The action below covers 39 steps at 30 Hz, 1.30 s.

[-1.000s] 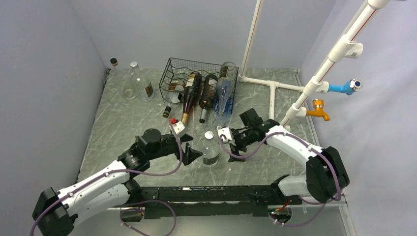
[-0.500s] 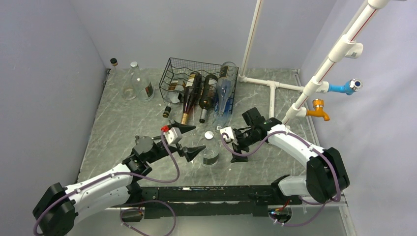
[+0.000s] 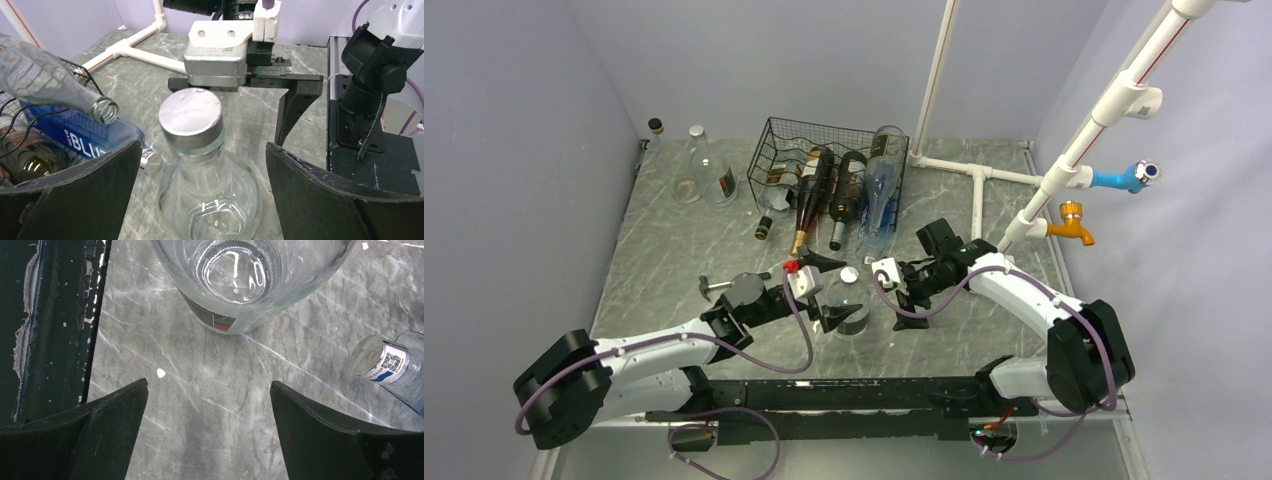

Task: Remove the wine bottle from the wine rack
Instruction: Pick up the wine bottle from the center of the board.

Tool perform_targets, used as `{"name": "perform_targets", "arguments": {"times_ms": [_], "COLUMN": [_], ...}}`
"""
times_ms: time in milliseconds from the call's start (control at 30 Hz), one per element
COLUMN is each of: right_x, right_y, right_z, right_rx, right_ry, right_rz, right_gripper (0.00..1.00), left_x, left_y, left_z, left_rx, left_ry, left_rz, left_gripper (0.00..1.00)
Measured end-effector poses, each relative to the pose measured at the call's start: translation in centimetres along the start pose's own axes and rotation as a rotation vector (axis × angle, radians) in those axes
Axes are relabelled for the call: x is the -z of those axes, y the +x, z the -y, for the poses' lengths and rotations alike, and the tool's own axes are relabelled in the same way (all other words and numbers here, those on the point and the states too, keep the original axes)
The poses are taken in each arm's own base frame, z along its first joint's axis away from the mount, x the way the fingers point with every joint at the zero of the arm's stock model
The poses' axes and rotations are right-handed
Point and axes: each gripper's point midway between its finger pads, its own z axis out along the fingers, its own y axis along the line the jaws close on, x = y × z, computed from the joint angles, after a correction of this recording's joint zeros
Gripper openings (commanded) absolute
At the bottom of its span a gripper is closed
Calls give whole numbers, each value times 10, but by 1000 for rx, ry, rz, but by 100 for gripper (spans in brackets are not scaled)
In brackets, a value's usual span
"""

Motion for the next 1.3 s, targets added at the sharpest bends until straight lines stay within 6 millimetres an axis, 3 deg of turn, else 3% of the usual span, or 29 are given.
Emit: {"name": "perform_targets", "arguments": {"times_ms": [400, 733, 800, 867, 933, 1300], "right_x": [0, -1, -1, -1, -1, -1], "right_y": [0, 2, 2, 2, 2, 2], "right_z": [0, -1, -2, -2, -3, -3], "right_rx": [2, -6, -9, -11, -12, -12], "right_ry": [0, -8, -11, -12, -14, -14], "right_rz": [0, -4, -6, -6, -7, -7], "right_gripper": [95, 95, 95, 95, 95, 95], "left_x": [-14, -19, -19, -19, -19, -7], "left_y": [3, 8, 9, 8, 8, 5], "left_z": [5, 1, 2, 2, 4, 6], "left_rx": [3, 35, 44, 53, 81, 105], "left_ry": [21, -3, -3, -3, -1, -10], "left_rz": [17, 18, 15, 18, 19, -38], "left_gripper": [89, 57, 45, 18, 0, 0]}}
